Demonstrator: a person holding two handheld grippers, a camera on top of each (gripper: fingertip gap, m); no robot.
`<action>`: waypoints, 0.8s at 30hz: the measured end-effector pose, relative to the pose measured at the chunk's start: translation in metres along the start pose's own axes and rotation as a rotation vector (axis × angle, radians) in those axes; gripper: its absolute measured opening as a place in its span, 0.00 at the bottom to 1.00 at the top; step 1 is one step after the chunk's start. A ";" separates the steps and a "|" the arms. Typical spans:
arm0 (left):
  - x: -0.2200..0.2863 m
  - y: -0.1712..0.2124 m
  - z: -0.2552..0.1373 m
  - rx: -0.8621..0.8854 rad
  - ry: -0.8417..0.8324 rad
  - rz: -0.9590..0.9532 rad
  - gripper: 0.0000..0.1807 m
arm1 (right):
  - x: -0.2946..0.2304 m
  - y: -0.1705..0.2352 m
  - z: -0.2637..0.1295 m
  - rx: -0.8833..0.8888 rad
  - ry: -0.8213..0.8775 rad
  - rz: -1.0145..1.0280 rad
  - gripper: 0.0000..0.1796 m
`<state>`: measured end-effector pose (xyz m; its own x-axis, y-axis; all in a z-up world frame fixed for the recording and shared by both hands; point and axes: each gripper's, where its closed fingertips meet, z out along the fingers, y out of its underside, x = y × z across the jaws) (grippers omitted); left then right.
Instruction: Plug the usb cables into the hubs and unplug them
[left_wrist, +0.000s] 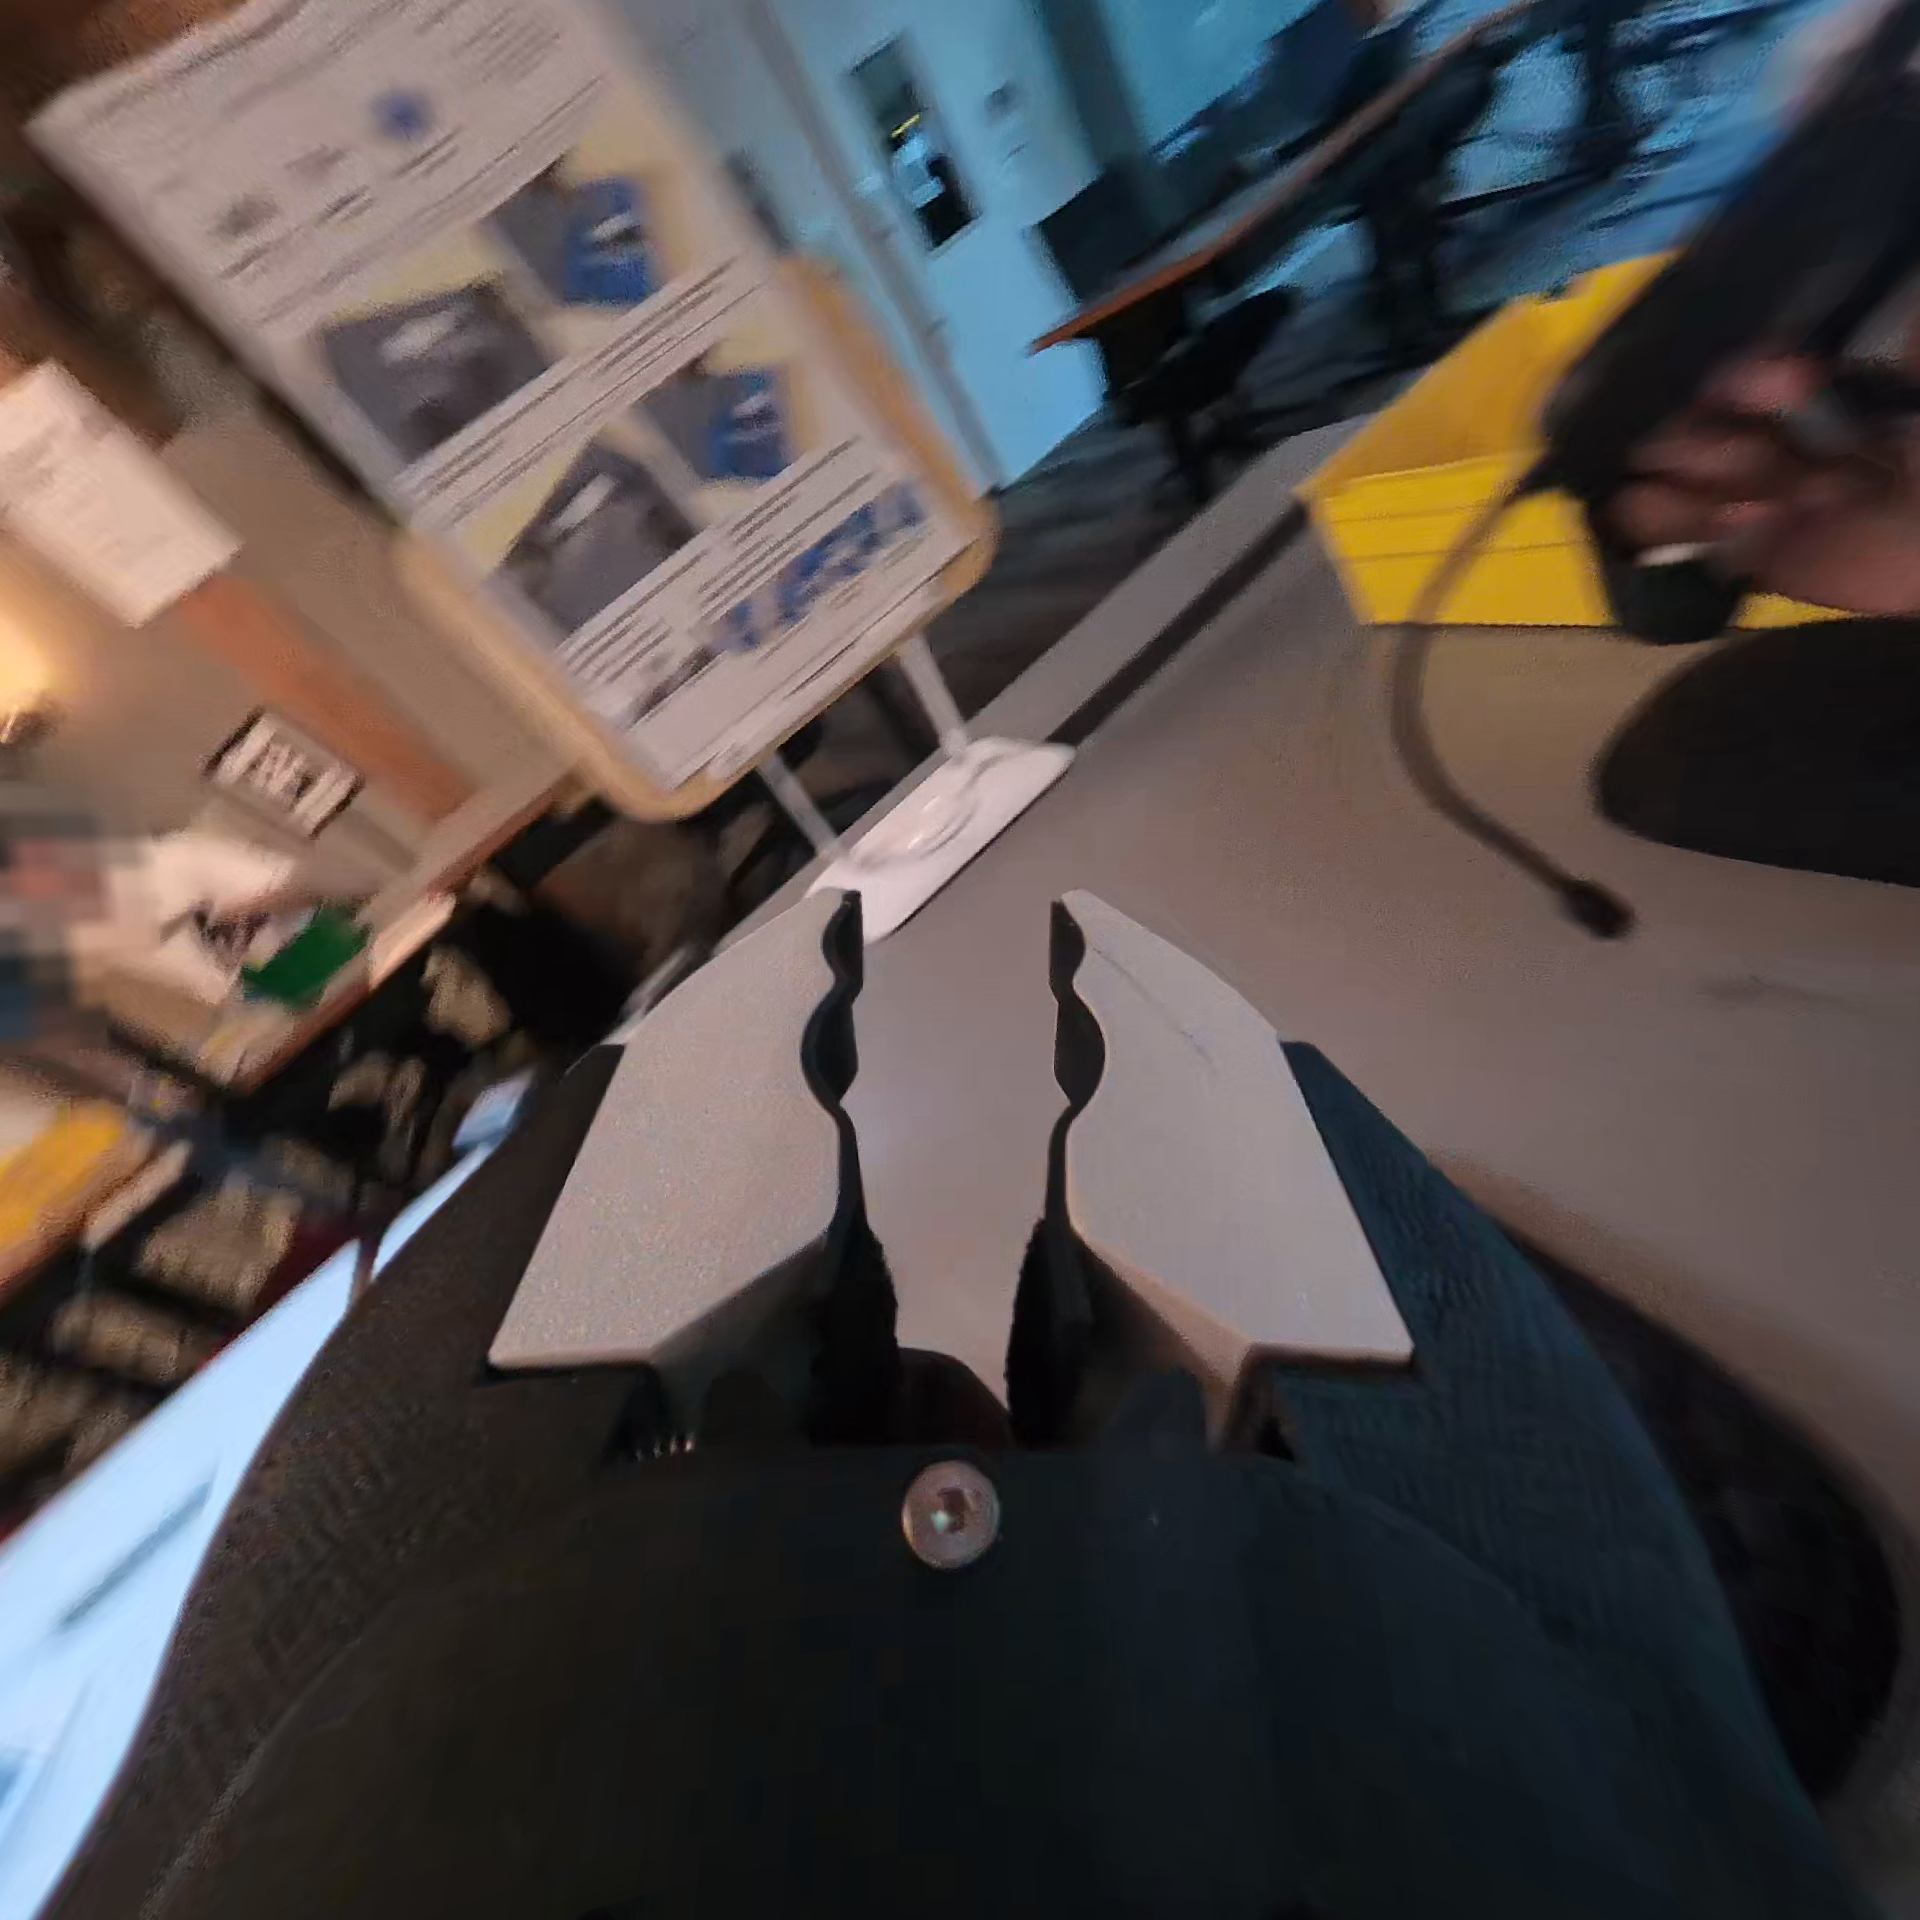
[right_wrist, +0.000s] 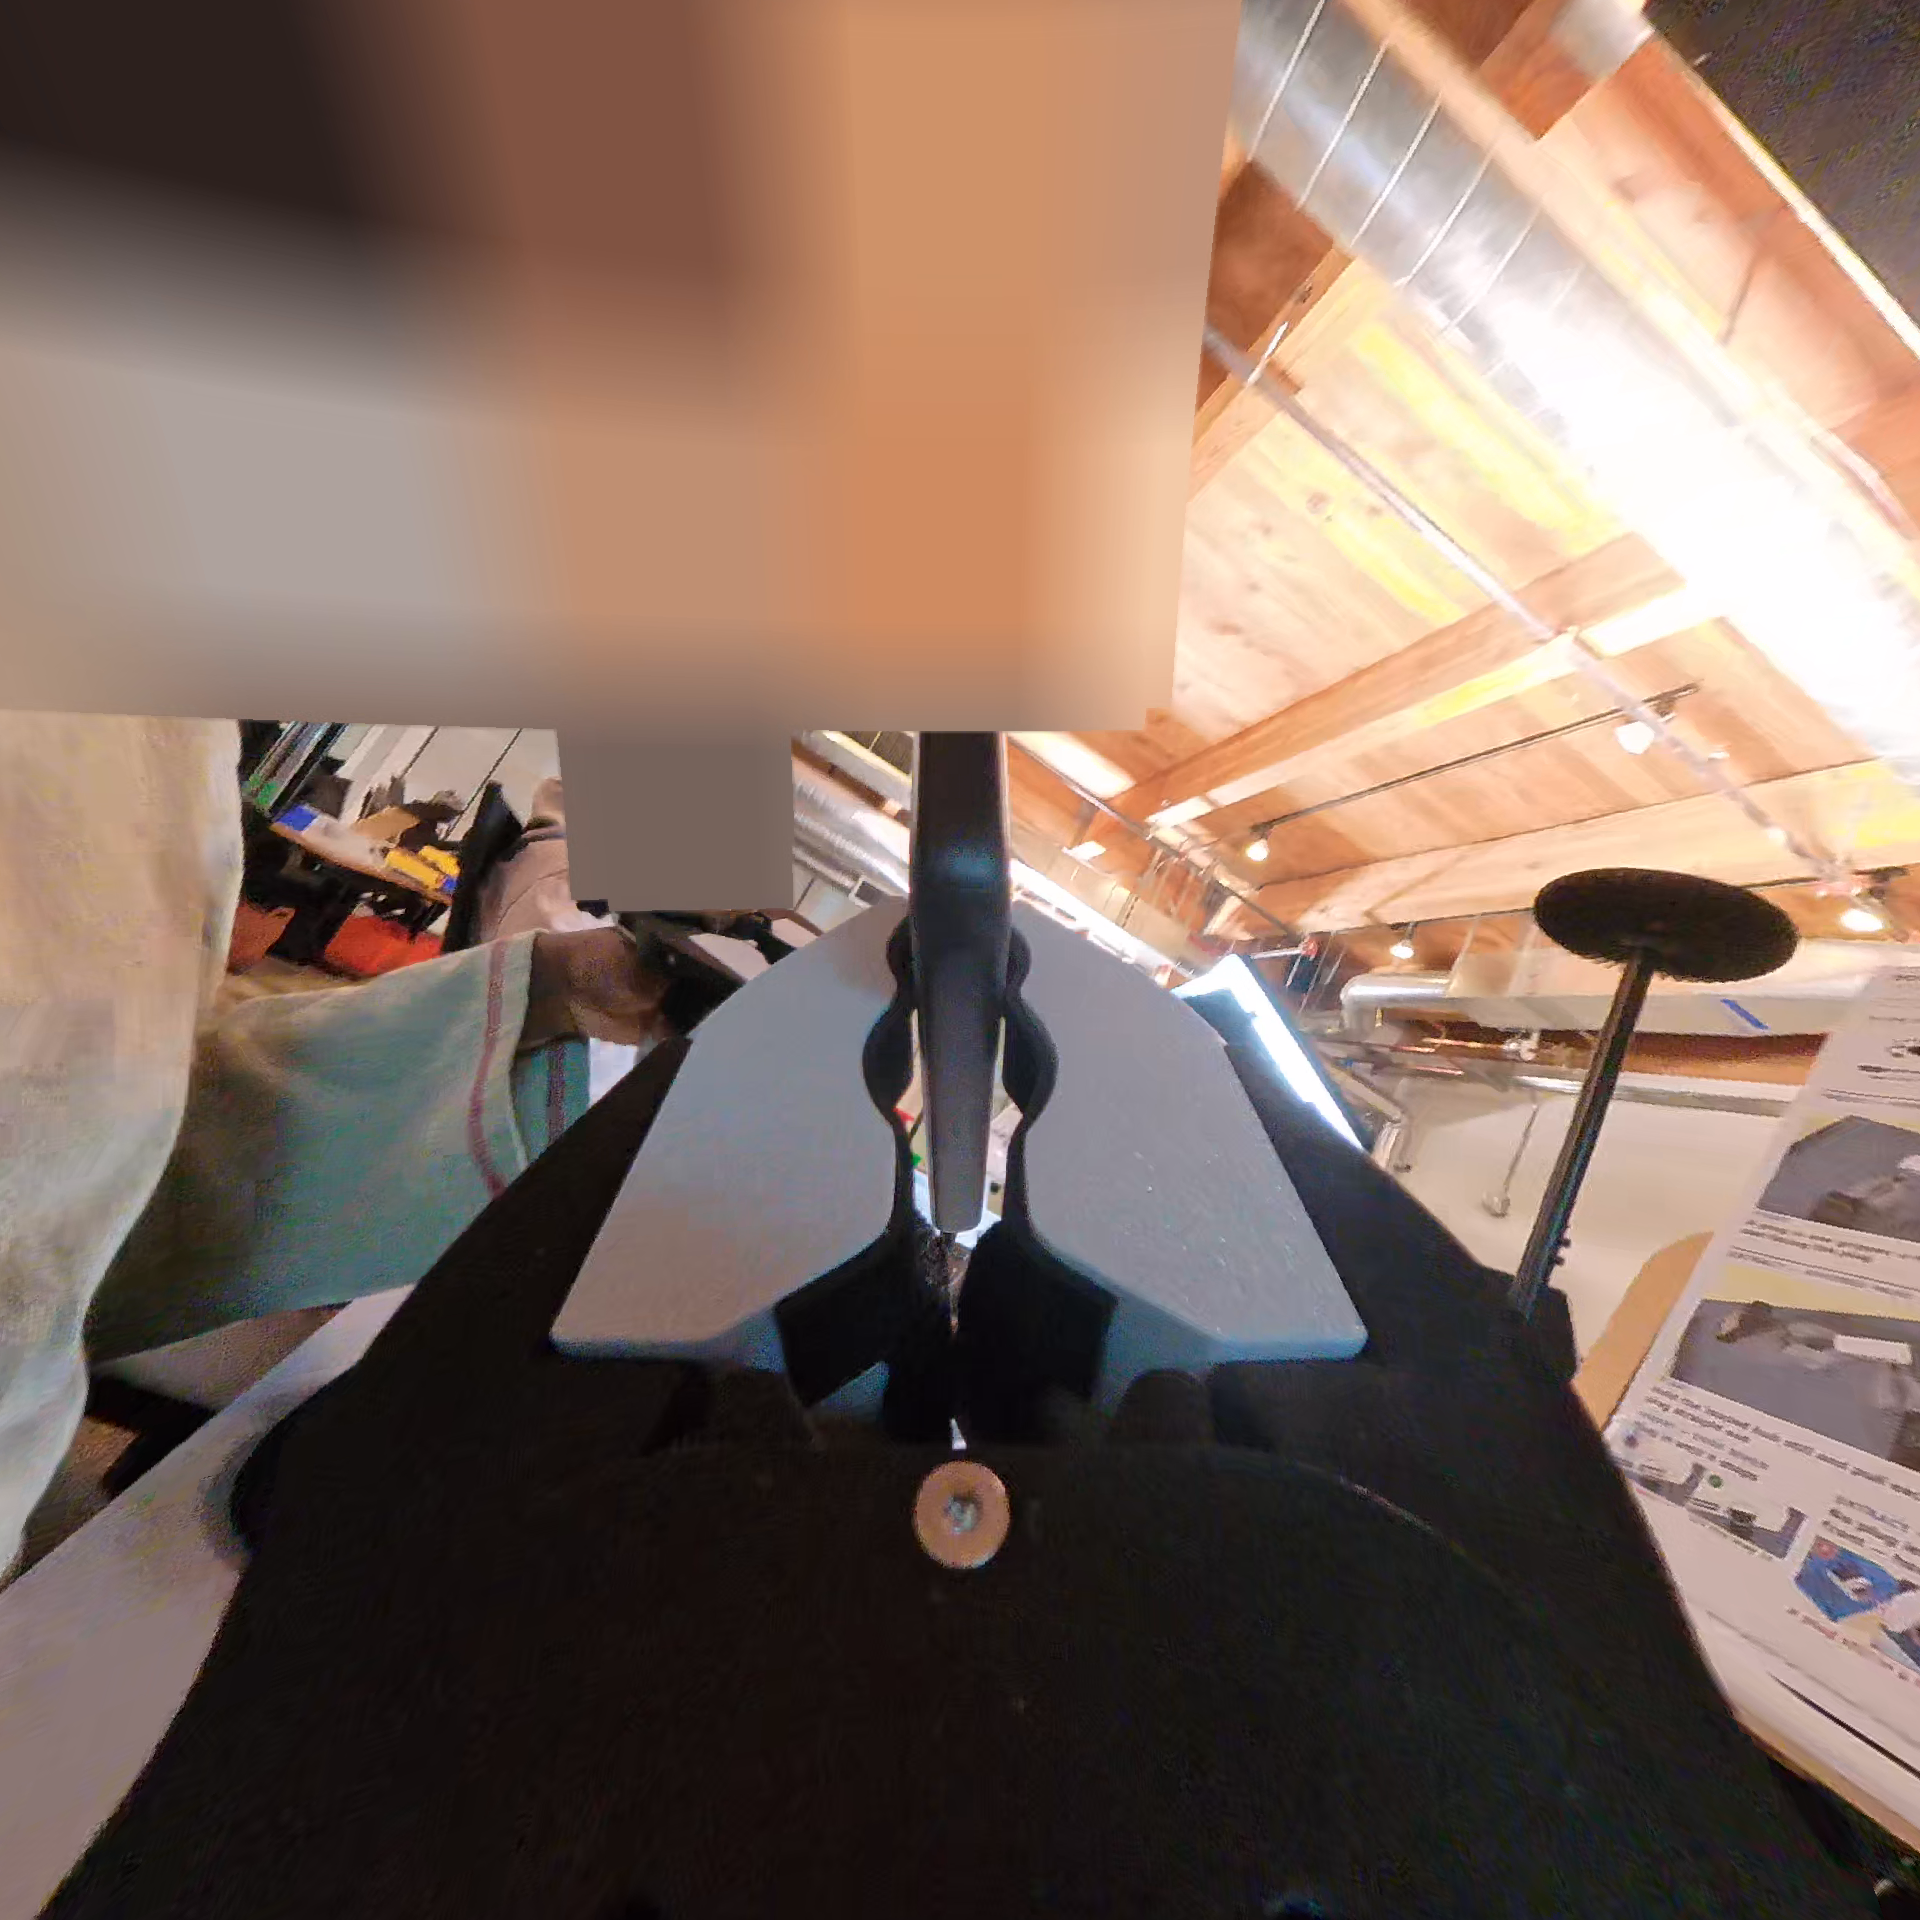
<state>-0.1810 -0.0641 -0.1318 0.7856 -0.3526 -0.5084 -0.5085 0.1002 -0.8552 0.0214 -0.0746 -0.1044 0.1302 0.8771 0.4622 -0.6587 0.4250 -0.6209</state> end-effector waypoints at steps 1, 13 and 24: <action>-0.025 0.011 -0.017 -0.041 -0.047 -0.073 0.20 | 0.001 -0.001 -0.001 0.001 0.010 -0.007 0.07; -0.108 0.206 -0.097 -0.676 -0.296 -0.611 0.22 | -0.002 0.013 0.002 -0.074 0.005 -0.014 0.07; -0.099 0.244 -0.035 -0.880 -0.143 -0.593 0.23 | -0.002 0.014 0.003 -0.073 0.007 -0.003 0.07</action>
<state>-0.3952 -0.0371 -0.2870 0.9958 -0.0061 -0.0911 -0.0620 -0.7776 -0.6257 0.0096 -0.0711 -0.1118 0.1377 0.8773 0.4598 -0.6029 0.4425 -0.6638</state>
